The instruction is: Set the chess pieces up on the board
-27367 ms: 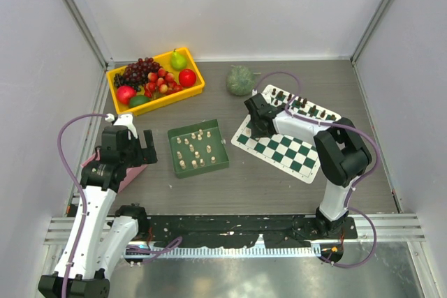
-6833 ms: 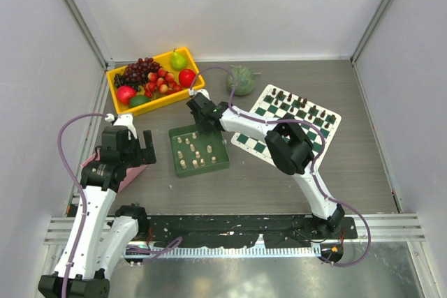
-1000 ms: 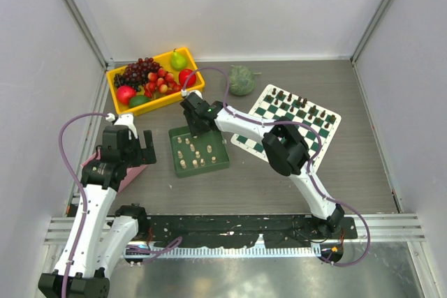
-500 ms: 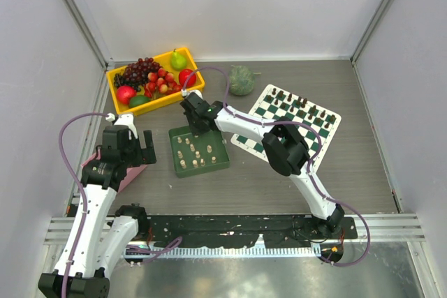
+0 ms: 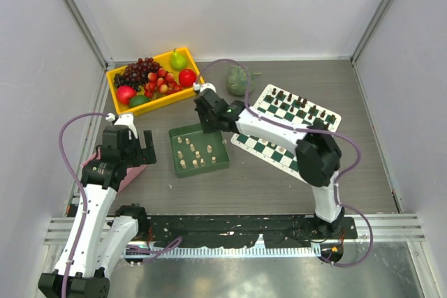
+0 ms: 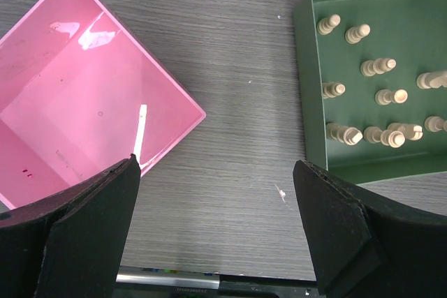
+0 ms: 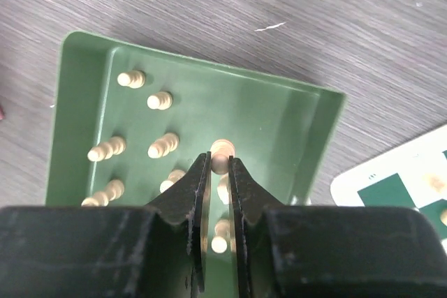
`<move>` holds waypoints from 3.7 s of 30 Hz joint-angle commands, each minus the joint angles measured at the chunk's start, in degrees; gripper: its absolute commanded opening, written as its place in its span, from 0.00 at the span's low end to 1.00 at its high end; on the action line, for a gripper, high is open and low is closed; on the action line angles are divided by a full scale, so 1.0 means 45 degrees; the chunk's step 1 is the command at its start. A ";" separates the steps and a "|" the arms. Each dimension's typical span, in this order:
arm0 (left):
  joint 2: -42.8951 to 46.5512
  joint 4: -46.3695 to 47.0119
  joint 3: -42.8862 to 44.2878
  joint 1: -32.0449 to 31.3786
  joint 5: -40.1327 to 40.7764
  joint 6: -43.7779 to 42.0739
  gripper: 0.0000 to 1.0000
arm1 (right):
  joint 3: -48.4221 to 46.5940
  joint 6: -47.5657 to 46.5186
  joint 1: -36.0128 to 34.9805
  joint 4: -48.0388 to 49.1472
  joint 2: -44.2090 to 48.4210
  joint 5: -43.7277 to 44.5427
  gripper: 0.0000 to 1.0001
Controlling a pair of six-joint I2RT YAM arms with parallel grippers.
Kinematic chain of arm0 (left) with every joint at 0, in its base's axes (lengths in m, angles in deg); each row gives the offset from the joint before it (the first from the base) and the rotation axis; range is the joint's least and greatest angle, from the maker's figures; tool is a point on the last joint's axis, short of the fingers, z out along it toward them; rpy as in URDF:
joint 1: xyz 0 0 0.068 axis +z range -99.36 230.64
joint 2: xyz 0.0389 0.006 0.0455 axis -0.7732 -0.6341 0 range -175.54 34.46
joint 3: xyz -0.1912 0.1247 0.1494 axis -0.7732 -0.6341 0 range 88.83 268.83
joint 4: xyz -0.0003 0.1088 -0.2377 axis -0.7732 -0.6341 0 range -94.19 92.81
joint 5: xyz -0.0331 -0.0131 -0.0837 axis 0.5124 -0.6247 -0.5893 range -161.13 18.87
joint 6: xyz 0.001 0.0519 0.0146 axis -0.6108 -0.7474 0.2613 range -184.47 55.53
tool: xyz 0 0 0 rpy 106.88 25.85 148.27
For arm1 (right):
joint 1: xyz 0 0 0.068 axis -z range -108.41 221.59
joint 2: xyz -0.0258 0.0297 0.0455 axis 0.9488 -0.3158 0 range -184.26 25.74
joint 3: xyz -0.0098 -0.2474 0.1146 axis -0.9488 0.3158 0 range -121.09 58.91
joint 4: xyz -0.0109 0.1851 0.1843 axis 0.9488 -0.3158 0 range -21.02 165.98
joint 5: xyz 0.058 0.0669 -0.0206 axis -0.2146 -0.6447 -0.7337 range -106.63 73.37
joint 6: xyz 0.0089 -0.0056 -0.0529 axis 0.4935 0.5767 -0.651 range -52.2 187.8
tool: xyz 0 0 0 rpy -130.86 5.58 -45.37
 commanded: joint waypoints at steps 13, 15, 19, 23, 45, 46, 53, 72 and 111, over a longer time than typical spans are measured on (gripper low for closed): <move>0.0066 0.0150 0.0378 0.0054 0.0050 -0.0055 0.99 | 1.0430 0.2489 0.3142 0.1525 0.9921 0.3552 0.12; 0.0047 0.0190 0.0378 0.0074 0.0050 -0.0055 0.99 | 1.1388 0.2801 0.3611 0.1506 1.0841 0.3788 0.13; -0.0070 0.0190 0.0378 0.0054 -0.0087 -0.0055 0.99 | 1.2582 0.3134 0.4334 0.1544 1.1938 0.4121 0.12; -0.0051 0.0190 0.0378 0.0073 -0.0087 -0.0055 0.99 | 1.2973 0.3232 0.4979 0.1583 1.1493 0.3750 0.12; -0.0071 0.0170 0.0378 0.0054 0.0050 -0.0036 0.99 | 1.3774 0.3916 0.5411 0.2717 1.0122 0.4003 0.12; -0.0090 0.0170 0.0378 0.0073 0.0050 -0.0036 0.99 | 1.3793 0.3896 0.5411 0.2717 1.0181 0.4081 0.12; -0.0070 0.0170 0.0378 0.0074 0.0030 -0.0036 0.99 | 1.3833 0.3857 0.5430 0.2872 1.0144 0.4082 0.12; -0.0012 0.0190 0.0378 0.0054 0.0011 -0.0036 0.99 | 1.3677 0.3486 0.5430 0.2717 1.0784 0.3848 0.38; 0.0184 0.0170 0.0397 0.0054 0.0206 -0.0075 0.99 | -0.3061 -0.0244 -0.0390 -0.0741 -0.2121 -0.2481 0.53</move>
